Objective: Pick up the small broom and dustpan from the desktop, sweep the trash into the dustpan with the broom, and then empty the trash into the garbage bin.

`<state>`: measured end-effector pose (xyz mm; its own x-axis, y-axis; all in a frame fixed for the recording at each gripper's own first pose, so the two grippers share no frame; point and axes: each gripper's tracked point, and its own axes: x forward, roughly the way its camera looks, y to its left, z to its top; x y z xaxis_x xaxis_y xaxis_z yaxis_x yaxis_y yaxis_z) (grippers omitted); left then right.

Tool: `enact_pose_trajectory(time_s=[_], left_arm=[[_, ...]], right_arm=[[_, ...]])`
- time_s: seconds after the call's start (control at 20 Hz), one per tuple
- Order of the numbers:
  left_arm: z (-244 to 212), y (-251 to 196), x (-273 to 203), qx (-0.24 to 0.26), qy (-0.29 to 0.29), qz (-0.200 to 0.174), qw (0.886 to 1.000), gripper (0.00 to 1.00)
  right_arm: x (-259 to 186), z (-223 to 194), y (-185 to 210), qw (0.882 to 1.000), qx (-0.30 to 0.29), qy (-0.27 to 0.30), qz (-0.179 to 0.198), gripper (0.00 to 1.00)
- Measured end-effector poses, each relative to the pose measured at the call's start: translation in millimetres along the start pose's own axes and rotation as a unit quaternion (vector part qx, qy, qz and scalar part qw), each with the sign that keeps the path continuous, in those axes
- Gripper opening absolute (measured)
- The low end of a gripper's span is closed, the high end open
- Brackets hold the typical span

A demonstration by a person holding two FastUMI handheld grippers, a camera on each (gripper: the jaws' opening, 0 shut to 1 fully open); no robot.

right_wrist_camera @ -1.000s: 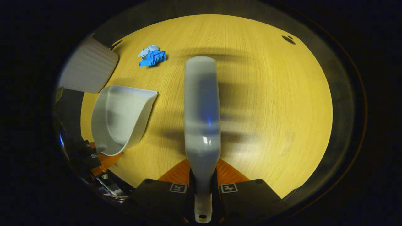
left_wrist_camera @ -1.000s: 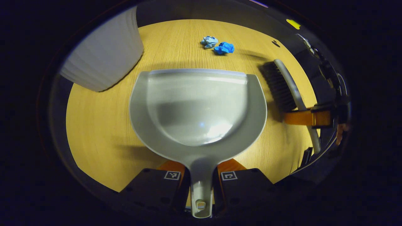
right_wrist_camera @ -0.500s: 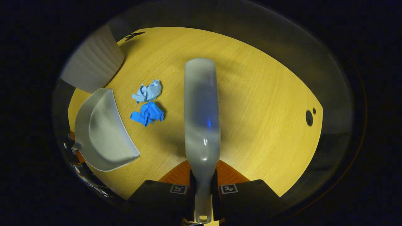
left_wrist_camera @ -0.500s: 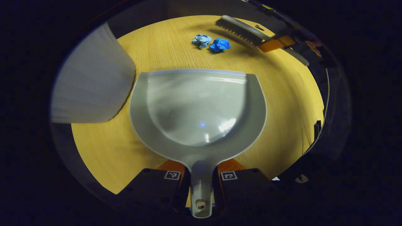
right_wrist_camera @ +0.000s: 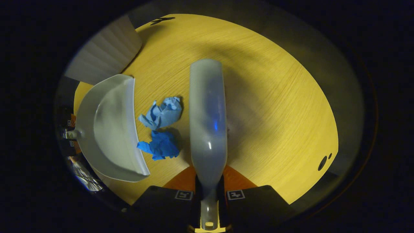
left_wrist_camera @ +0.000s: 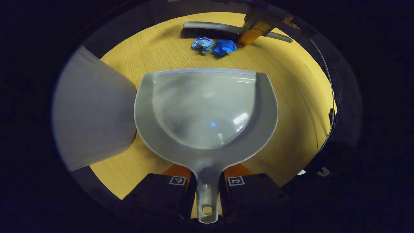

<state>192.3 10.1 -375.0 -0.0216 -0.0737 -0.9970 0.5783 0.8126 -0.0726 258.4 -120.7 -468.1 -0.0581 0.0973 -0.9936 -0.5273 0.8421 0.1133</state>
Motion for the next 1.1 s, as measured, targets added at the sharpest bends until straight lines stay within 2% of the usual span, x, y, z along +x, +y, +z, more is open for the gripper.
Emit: enact_pose_trajectory(time_s=[0.15,0.25,0.3,0.45,0.55,0.65,0.7,0.8,0.9,1.0,1.1], left_arm=[[5.2,-1.2,1.0,0.000,-0.008,-0.004,1.000,0.31],[6.8,-3.2,2.7,0.000,-0.028,-0.015,0.999,0.30],[9.3,-4.2,4.0,0.000,-0.042,-0.022,0.999,0.30],[4.0,-5.7,6.7,0.010,-0.057,-0.035,0.998,0.31],[3.8,-8.9,4.7,-0.001,-0.068,-0.047,0.997,0.30],[4.5,-7.3,-3.0,-0.033,-0.087,-0.068,0.993,0.30],[5.4,-2.3,-9.5,-0.045,-0.098,-0.074,0.991,0.31],[4.2,-9.1,-9.2,-0.061,-0.116,-0.084,0.988,0.30],[3.7,-11.8,-5.1,-0.071,-0.128,-0.086,0.985,0.30],[3.0,-15.4,-8.5,-0.079,-0.137,-0.086,0.984,0.31],[0.2,-16.0,-16.5,-0.085,-0.145,-0.088,0.982,0.30]], right_arm=[[-5.1,-9.0,27.5,0.998,-0.040,0.017,0.037,0.24],[-15.6,-32.1,54.9,0.995,-0.061,0.041,0.073,0.24],[-19.5,-40.8,68.4,0.993,-0.071,0.041,0.090,0.28],[-38.7,-53.7,84.9,0.990,-0.075,0.020,0.117,0.20],[-47.1,-45.7,77.9,0.991,-0.047,0.013,0.126,0.24],[-48.8,-38.9,65.9,0.993,-0.028,-0.009,0.114,0.24],[-48.8,-38.0,57.3,0.994,-0.011,-0.022,0.110,0.28],[-52.7,-40.8,38.4,0.992,0.033,-0.039,0.117,0.24],[-50.5,-55.3,14.2,0.992,0.053,-0.038,0.111,0.24],[-39.9,-70.5,-15.1,0.993,0.063,-0.040,0.086,0.24],[-21.9,-85.4,-31.3,0.991,0.094,-0.040,0.084,0.24]])
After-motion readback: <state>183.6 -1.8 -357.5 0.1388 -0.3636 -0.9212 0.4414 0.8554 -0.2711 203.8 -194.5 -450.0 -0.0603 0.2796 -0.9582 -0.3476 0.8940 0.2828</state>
